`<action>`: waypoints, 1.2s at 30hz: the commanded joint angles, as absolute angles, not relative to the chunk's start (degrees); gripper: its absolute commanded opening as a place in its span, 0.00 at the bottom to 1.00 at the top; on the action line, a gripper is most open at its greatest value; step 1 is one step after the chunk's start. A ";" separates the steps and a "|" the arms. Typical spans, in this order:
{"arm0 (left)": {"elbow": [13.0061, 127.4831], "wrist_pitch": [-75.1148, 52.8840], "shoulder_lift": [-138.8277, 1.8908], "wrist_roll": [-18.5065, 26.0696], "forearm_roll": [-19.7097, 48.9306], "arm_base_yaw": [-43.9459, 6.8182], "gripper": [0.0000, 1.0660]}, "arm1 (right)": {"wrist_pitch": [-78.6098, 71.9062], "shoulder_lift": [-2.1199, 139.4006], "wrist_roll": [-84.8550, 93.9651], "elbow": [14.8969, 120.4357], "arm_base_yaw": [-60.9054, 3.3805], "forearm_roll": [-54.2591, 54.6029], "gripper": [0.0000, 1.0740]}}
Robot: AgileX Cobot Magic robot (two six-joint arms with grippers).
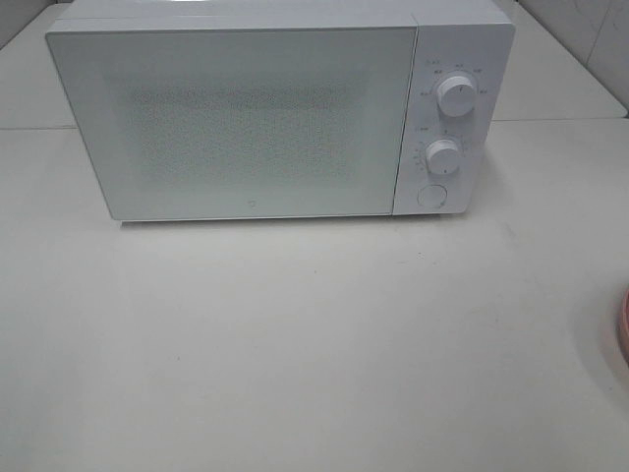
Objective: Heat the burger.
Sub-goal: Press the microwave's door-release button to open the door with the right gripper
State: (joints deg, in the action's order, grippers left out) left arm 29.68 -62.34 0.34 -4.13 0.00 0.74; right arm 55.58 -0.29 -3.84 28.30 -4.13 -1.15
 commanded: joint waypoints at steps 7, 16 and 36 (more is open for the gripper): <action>29.68 -61.36 1.49 -4.13 0.00 0.63 0.91 | 55.00 -1.78 -3.38 28.13 -3.90 -1.49 0.40; 29.68 -61.36 1.49 -4.13 0.00 0.63 0.91 | 55.00 -1.78 -3.38 28.13 -3.90 -1.72 0.40; 29.68 -61.36 1.49 -4.13 0.00 0.63 0.91 | 27.22 -1.78 -3.44 28.19 -3.90 -1.32 0.40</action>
